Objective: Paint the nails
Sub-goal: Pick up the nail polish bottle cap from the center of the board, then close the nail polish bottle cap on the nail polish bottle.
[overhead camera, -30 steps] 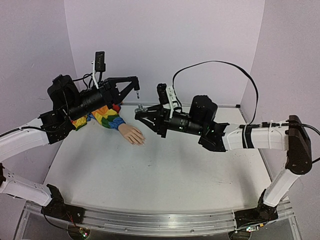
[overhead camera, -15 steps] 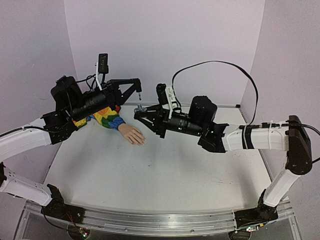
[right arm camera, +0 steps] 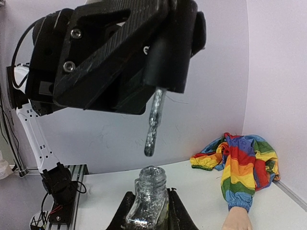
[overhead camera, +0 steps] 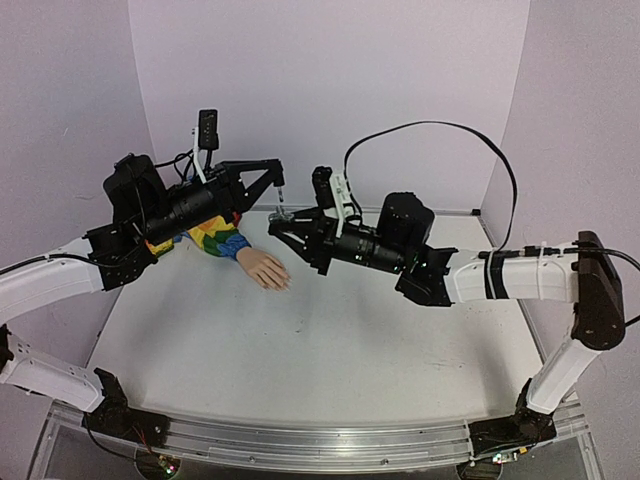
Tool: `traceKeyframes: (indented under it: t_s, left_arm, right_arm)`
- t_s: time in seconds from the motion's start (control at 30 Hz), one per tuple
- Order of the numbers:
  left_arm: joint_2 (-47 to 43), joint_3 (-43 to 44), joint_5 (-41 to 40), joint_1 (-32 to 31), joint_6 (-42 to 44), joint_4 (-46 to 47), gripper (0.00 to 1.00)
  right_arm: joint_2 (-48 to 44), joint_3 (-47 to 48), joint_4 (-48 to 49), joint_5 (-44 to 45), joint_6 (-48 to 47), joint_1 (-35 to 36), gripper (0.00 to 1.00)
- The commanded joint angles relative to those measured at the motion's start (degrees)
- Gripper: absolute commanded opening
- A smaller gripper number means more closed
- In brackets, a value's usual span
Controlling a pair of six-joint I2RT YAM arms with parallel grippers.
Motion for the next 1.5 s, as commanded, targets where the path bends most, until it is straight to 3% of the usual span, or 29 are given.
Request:
traceKeyframes:
  t_s: [0.0, 0.43, 1.47]
  left_arm:
    - [-0.4, -0.2, -0.9, -0.6, 1.2, 3.1, 0.00]
    - [-1.2, -0.2, -3.0, -0.7, 1.9, 3.0, 0.00]
    - [-0.9, -1.2, -2.3, -0.9, 2.0, 3.1, 0.00]
  right_arm:
    - [-3.6, 0.8, 6.2, 2.2, -1.1, 0.4, 0.00]
    - [-3.3, 1.0, 6.3, -0.3, -0.7, 0.5, 0.00]
    - [-2.9, 2.2, 7.4, 3.7, -2.2, 0.7, 0.00]
